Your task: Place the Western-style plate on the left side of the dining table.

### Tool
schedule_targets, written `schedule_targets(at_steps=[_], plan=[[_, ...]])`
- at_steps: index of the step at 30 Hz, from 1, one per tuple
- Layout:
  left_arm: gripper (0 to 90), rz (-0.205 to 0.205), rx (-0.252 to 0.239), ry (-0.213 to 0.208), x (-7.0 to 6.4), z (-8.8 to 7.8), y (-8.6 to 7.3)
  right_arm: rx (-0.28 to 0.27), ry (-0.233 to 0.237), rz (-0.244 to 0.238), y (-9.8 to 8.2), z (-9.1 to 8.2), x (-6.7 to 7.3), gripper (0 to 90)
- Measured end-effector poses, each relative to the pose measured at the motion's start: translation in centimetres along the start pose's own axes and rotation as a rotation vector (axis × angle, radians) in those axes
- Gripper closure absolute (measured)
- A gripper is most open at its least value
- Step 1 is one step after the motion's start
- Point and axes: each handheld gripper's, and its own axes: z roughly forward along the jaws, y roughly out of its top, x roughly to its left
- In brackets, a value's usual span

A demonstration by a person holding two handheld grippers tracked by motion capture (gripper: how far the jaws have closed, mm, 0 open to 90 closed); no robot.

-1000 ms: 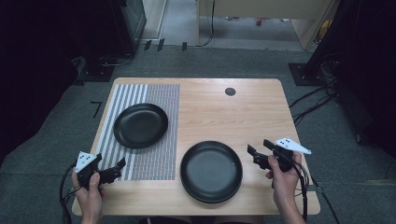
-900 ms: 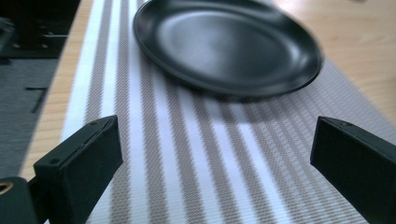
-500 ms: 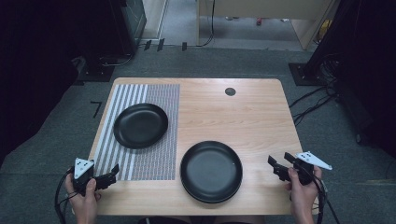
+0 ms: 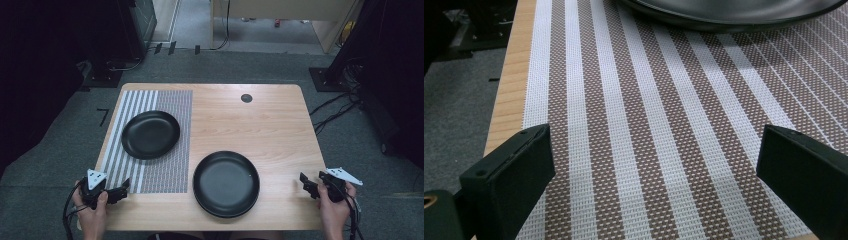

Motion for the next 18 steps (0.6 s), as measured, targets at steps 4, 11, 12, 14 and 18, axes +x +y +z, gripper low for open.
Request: schedule_targets(at_steps=[4, 11, 12, 14, 18], plan=[[1.8, -0.009, 0.008, -0.005, 0.1, 0.0, 0.0, 0.038, -0.024, -0.017, -0.3, 0.5, 0.4, 22.4], [1.9, -0.003, 0.044, -0.021, 0.1, 0.3, 0.1, 0.033, -0.082, -0.080, -0.7, 0.9, 1.4, 21.3], [1.9, -0.012, 0.043, -0.025, 0.1, 0.3, 0.1, 0.032, -0.082, -0.079, -0.7, 0.9, 1.4, 21.2], [1.9, -0.021, 0.046, -0.030, 0.2, 0.3, 0.1, 0.032, -0.081, -0.077, -0.7, 0.9, 1.3, 21.2], [1.9, -0.012, 0.056, -0.031, 0.1, 0.4, 0.1, 0.035, -0.079, -0.078, -0.7, 1.0, 1.4, 20.2]])
